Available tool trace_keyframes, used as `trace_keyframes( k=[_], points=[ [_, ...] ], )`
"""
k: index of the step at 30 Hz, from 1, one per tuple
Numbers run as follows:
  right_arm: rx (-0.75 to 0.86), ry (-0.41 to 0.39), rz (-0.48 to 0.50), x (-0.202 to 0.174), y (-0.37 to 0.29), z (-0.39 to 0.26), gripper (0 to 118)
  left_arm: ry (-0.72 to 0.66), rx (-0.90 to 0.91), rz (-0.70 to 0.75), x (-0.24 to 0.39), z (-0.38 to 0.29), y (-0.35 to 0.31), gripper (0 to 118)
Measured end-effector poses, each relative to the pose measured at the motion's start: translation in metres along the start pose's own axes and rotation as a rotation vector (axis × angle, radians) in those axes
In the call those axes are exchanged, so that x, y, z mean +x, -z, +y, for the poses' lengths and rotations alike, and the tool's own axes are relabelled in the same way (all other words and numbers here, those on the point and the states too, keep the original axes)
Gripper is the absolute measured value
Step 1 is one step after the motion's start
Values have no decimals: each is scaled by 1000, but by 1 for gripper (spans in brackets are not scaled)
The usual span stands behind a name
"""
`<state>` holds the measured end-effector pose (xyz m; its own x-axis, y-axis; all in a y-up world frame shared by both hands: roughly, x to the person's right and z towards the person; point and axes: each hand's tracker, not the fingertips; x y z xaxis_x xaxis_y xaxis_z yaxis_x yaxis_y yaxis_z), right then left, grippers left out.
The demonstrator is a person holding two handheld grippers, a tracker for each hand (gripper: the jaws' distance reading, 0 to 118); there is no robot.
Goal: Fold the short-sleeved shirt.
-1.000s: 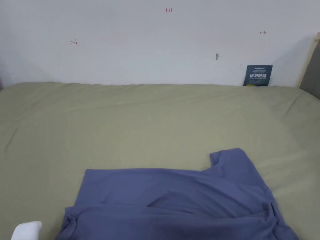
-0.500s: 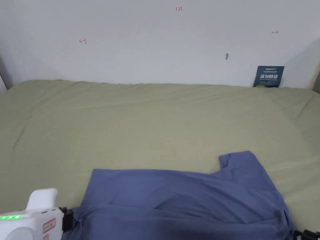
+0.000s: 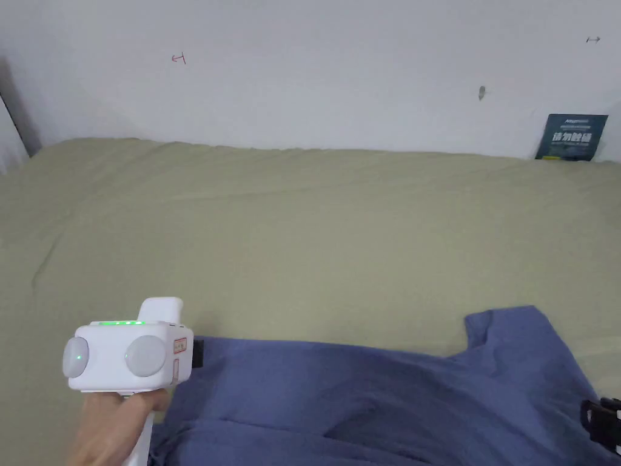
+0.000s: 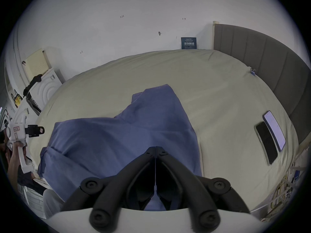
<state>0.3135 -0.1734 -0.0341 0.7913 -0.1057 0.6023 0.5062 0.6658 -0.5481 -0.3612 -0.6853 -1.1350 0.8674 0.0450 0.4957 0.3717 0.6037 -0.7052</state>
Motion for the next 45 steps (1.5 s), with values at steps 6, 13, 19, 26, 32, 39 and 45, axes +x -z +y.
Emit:
trace_keyframes(
  k=[6,13,19,26,32,39,45],
  points=[
    [-31,-72,8,5,33,12,2,-5,-84,30,-19,-41,46,114],
    [-67,-87,-16,12,43,15,2,23,-175,73,-44,-69,46,113],
    [-101,-49,-27,28,47,18,2,88,-152,-2,16,-19,71,3],
    [-118,5,-40,55,59,40,2,91,-131,-13,39,-7,69,0],
    [-282,32,42,70,98,70,118,69,-130,-21,36,-17,78,0],
    [-400,-16,-15,66,133,72,118,63,-131,-19,34,-22,78,0],
    [-316,-51,-70,69,112,70,41,76,-127,-18,34,-11,79,0]
  ],
)
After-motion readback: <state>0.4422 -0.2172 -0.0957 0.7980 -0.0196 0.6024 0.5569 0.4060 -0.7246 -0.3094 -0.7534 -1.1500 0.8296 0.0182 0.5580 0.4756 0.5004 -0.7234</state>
